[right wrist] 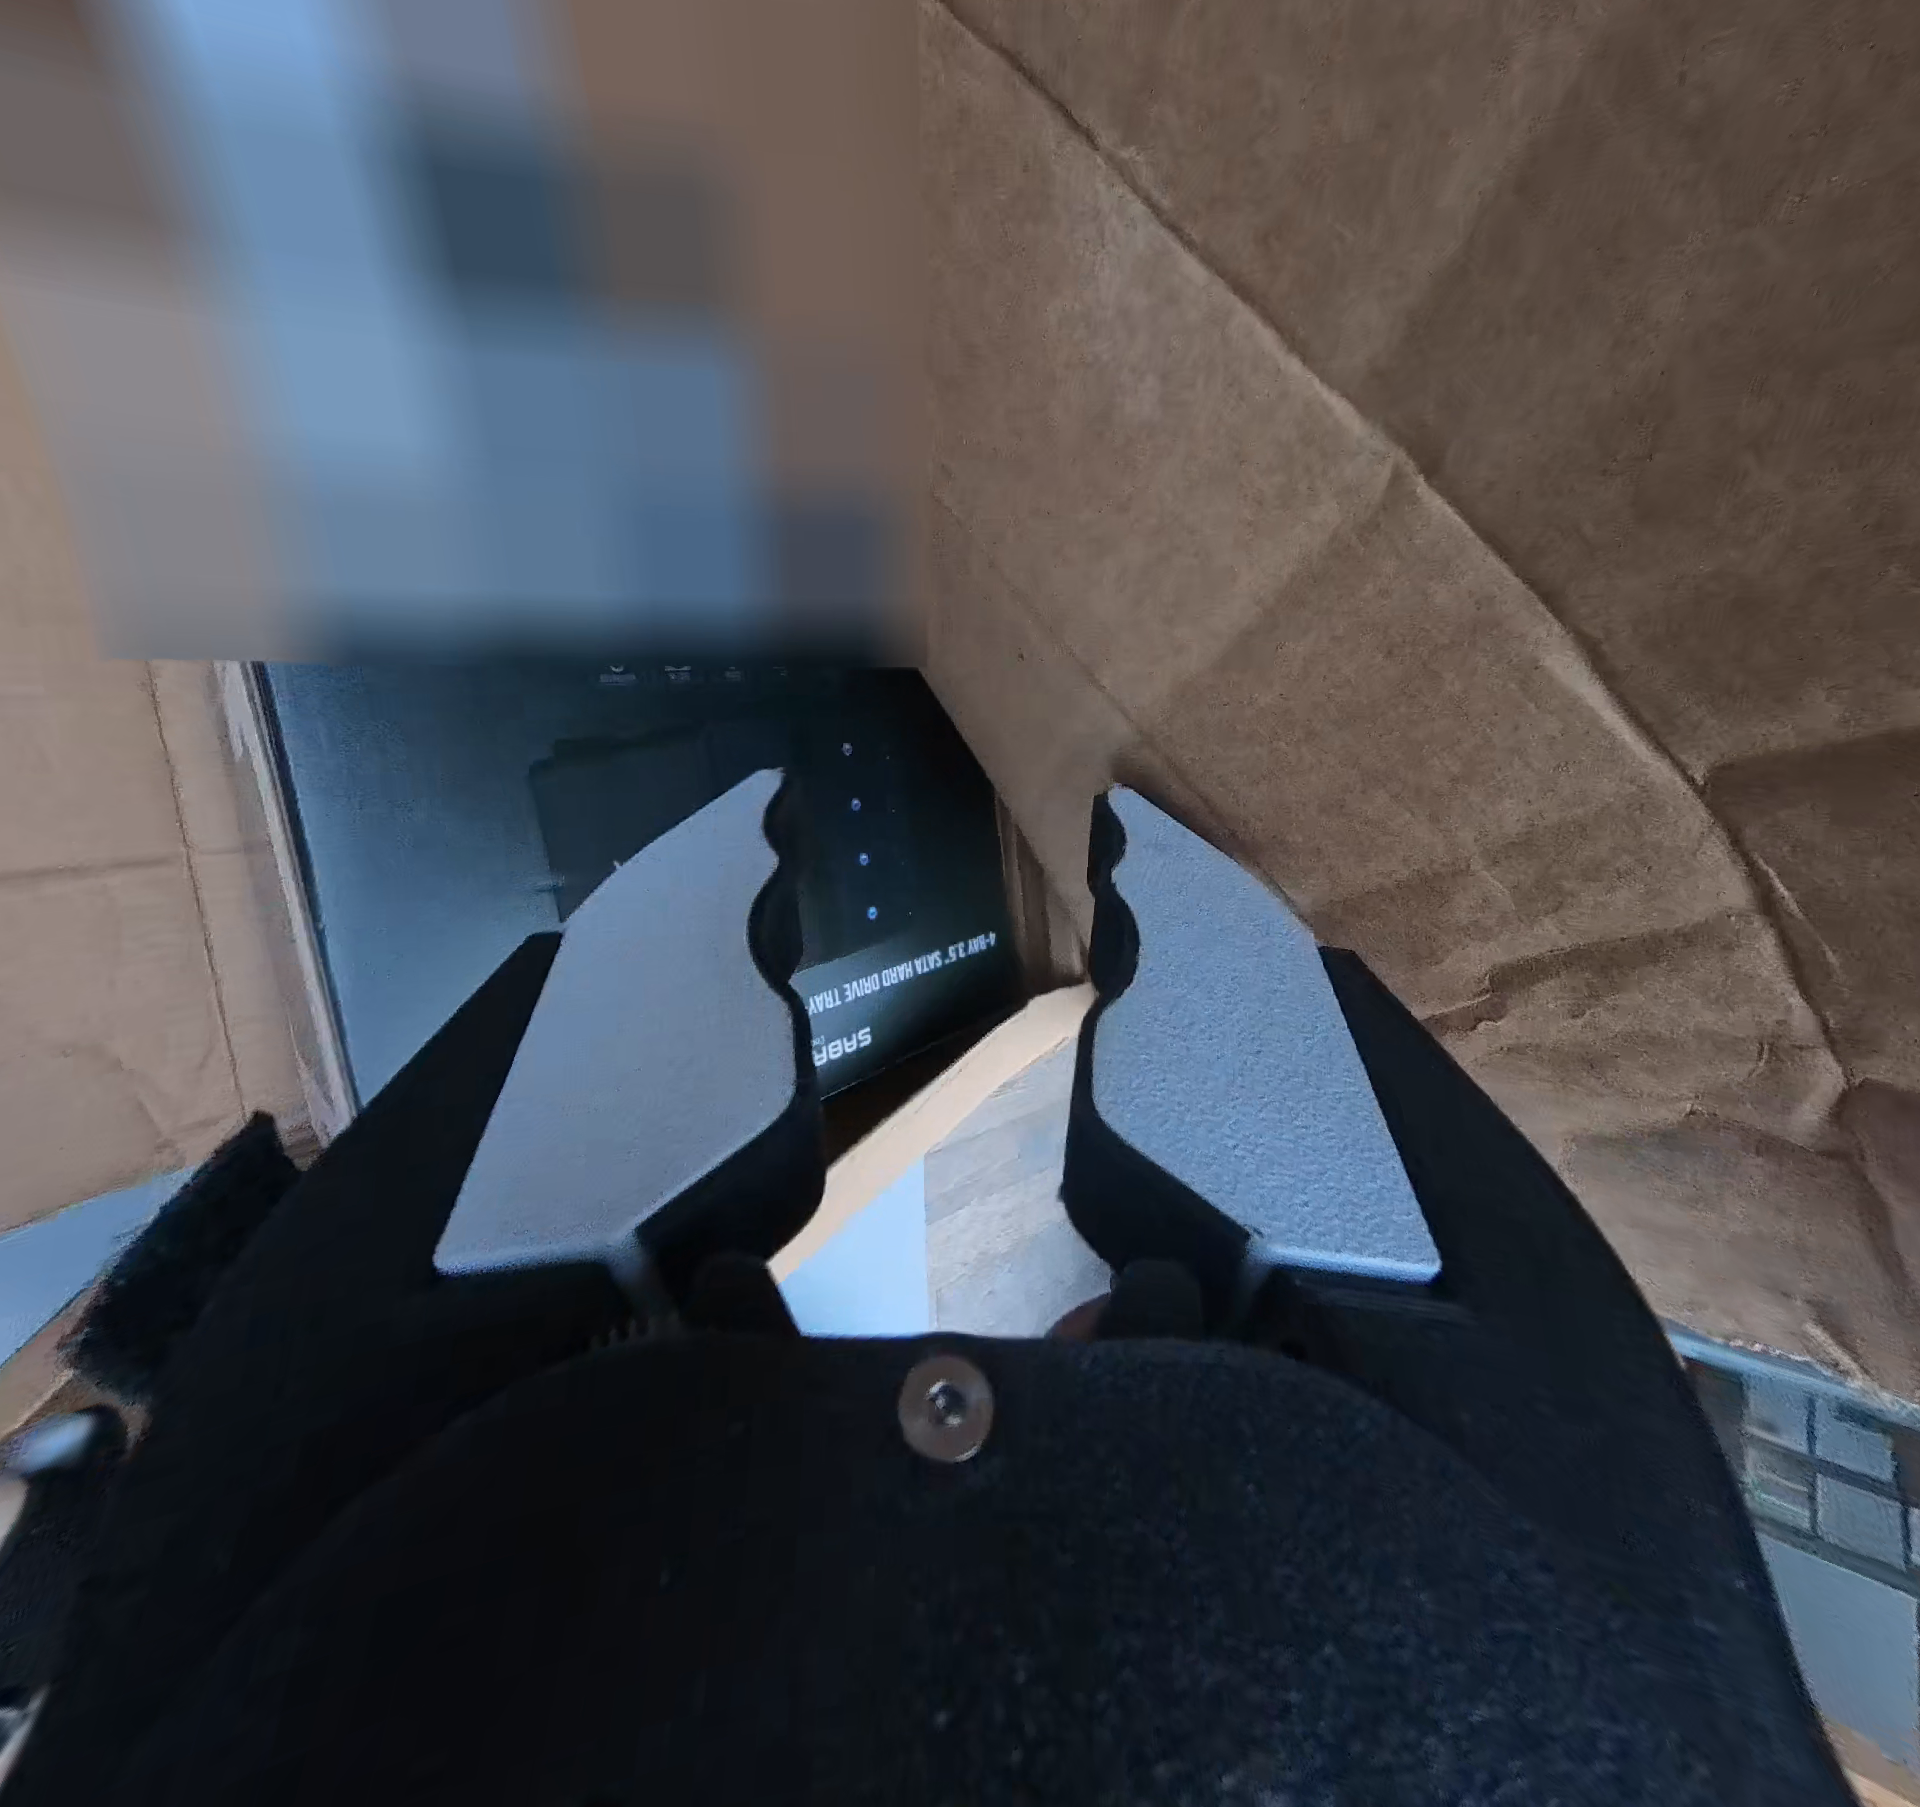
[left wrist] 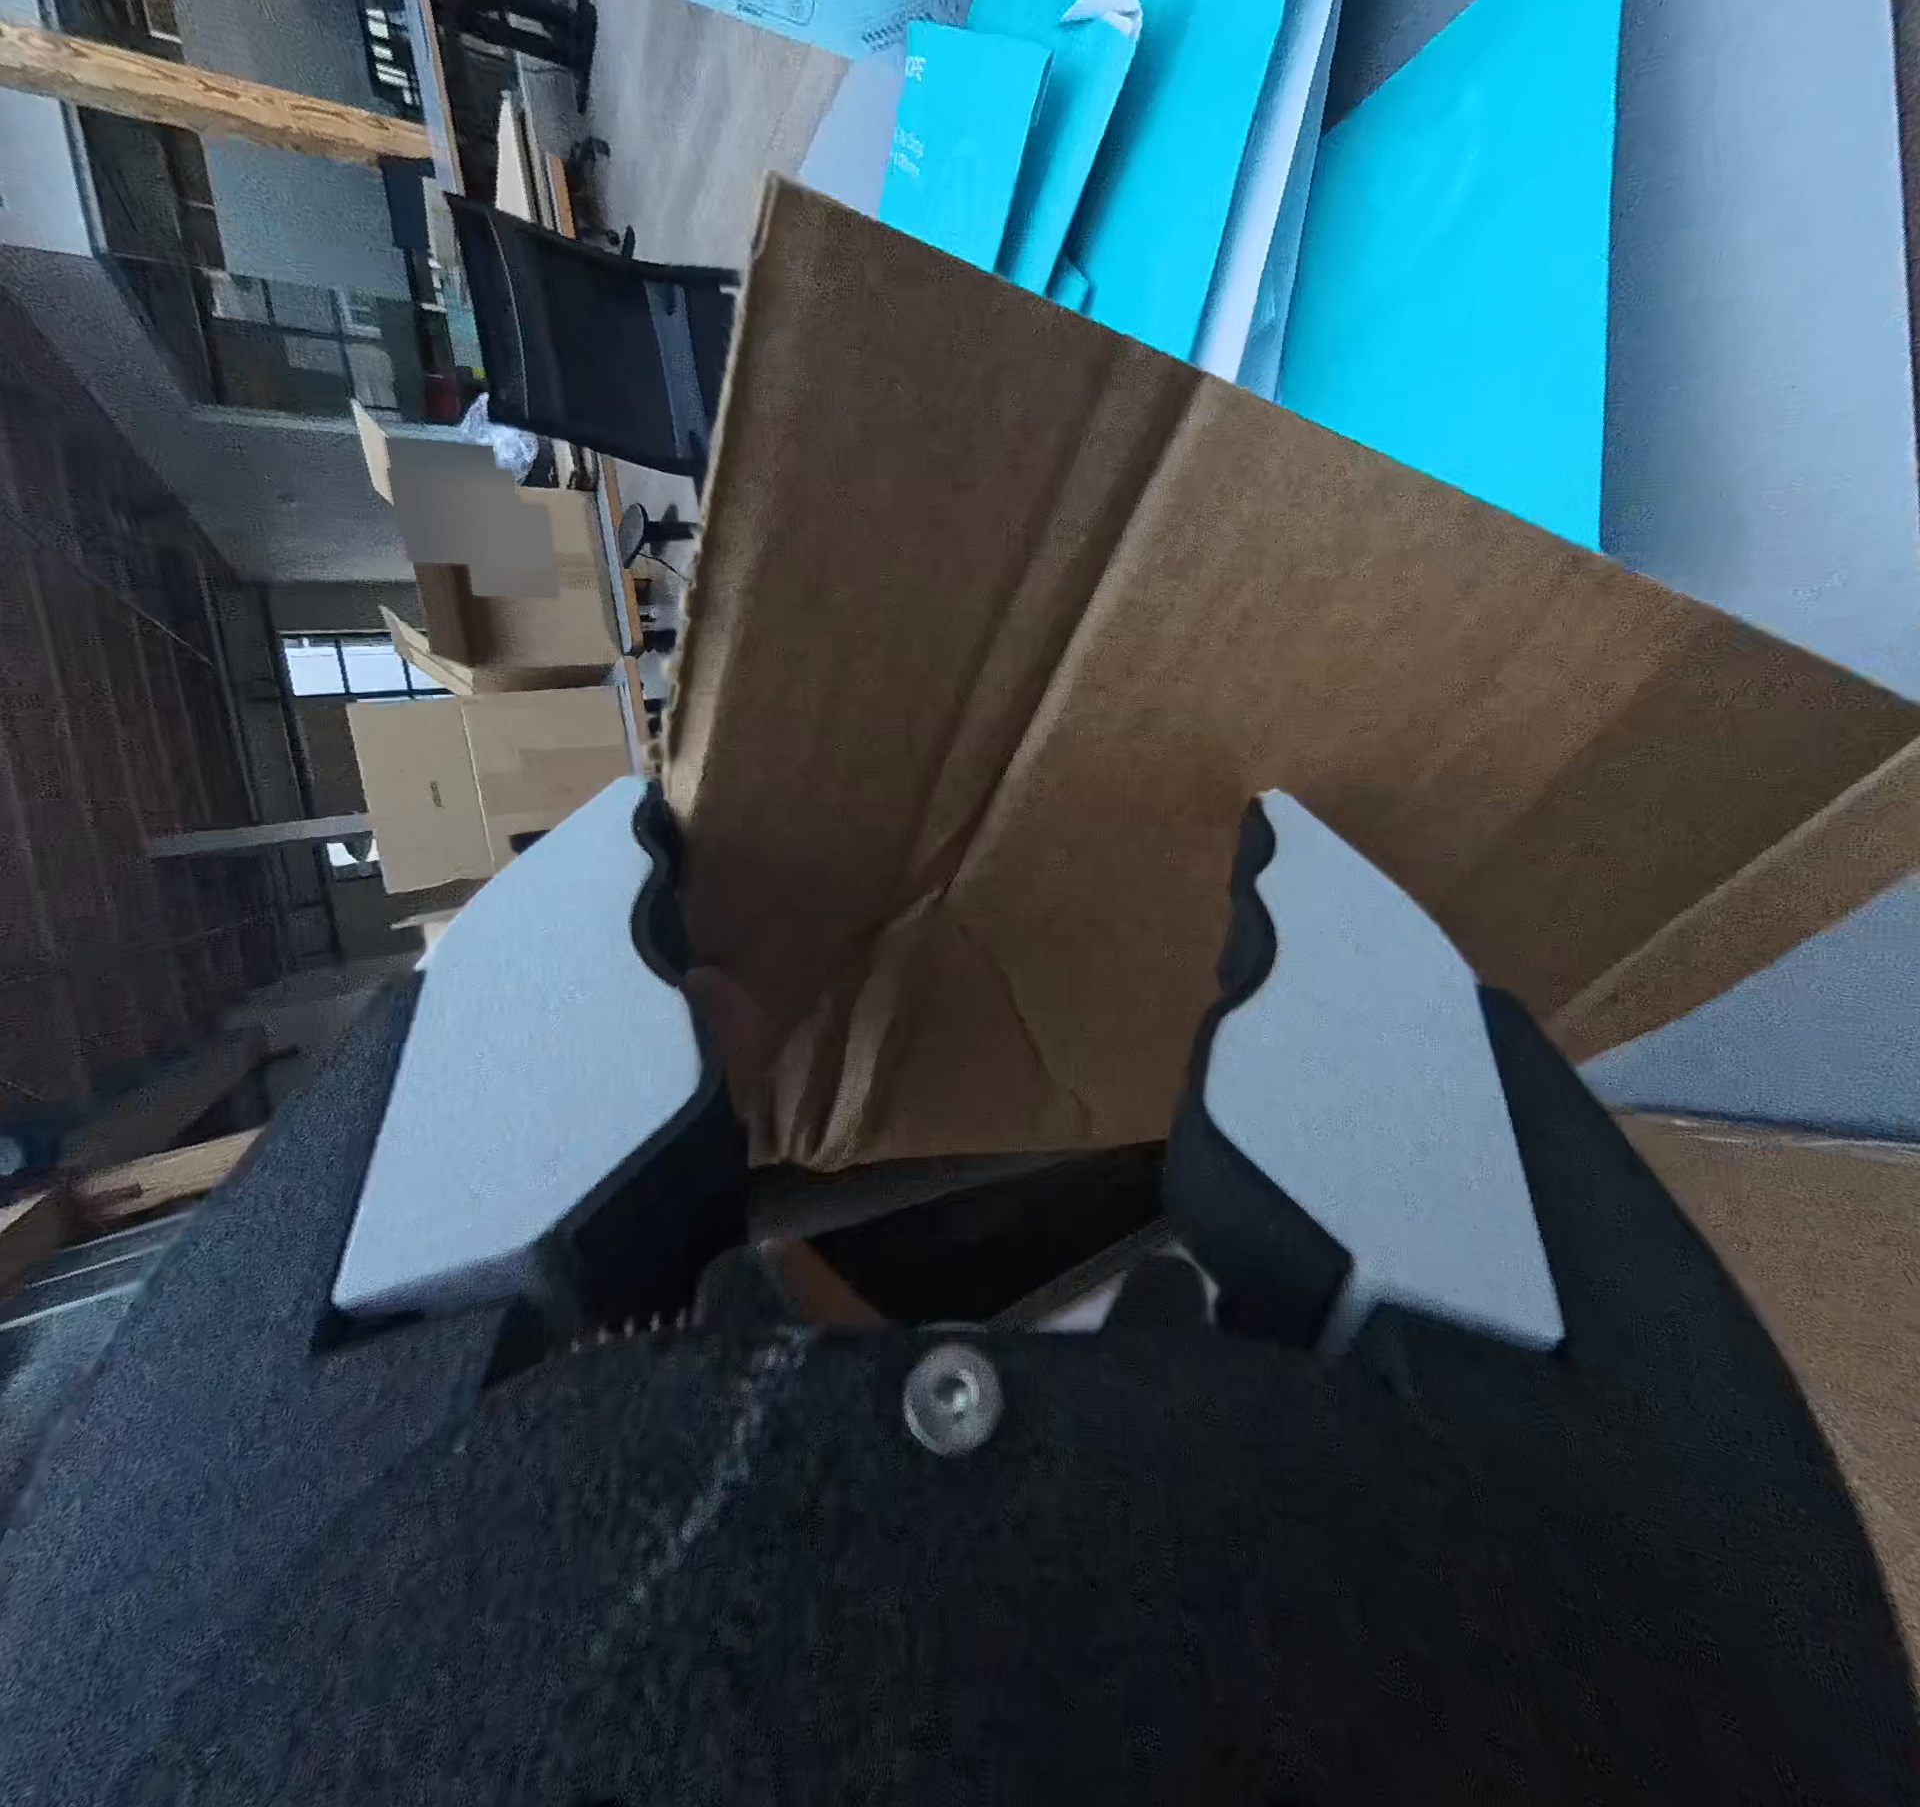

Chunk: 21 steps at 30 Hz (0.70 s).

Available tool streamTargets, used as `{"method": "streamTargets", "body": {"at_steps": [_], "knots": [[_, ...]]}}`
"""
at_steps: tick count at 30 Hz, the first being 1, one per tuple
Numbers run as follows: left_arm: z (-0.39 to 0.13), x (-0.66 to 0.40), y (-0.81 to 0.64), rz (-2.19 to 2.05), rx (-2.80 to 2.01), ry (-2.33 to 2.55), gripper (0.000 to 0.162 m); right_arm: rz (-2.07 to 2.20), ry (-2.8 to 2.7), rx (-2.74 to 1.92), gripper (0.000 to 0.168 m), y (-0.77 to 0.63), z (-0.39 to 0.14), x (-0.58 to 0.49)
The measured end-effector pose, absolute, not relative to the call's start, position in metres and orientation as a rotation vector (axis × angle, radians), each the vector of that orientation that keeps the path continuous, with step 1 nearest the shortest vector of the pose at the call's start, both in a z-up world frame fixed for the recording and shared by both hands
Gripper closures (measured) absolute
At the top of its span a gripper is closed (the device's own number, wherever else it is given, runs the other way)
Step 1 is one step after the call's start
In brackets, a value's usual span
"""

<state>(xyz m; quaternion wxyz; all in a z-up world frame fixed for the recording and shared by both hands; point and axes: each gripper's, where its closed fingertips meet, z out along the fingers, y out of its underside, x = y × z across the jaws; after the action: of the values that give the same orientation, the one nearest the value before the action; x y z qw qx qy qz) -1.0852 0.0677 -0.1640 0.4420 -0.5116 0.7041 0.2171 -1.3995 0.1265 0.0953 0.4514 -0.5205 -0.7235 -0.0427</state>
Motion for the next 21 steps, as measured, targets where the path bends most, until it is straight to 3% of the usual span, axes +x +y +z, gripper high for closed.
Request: {"method": "streamTargets", "body": {"at_steps": [3, 11, 14, 21], "knots": [[-0.152, -1.102, 0.063, 0.606, -1.130, 1.799, 0.073, -0.101, -1.762, -1.241, 0.120, 0.122, 0.093, -1.399], [-0.132, -1.185, 0.025, 0.529, -0.974, 2.109, 0.064, 0.125, -1.685, -1.407, 0.110, 0.111, 0.088, -1.396], [-0.113, -1.241, 0.013, 0.575, -0.842, 2.259, 0.069, 0.140, -1.622, -1.455, 0.110, 0.111, 0.085, -1.392], [-0.129, -1.326, 0.071, 0.610, -0.887, 2.462, 0.060, 0.077, -1.483, -1.605, 0.109, 0.103, 0.074, -1.381]]}}
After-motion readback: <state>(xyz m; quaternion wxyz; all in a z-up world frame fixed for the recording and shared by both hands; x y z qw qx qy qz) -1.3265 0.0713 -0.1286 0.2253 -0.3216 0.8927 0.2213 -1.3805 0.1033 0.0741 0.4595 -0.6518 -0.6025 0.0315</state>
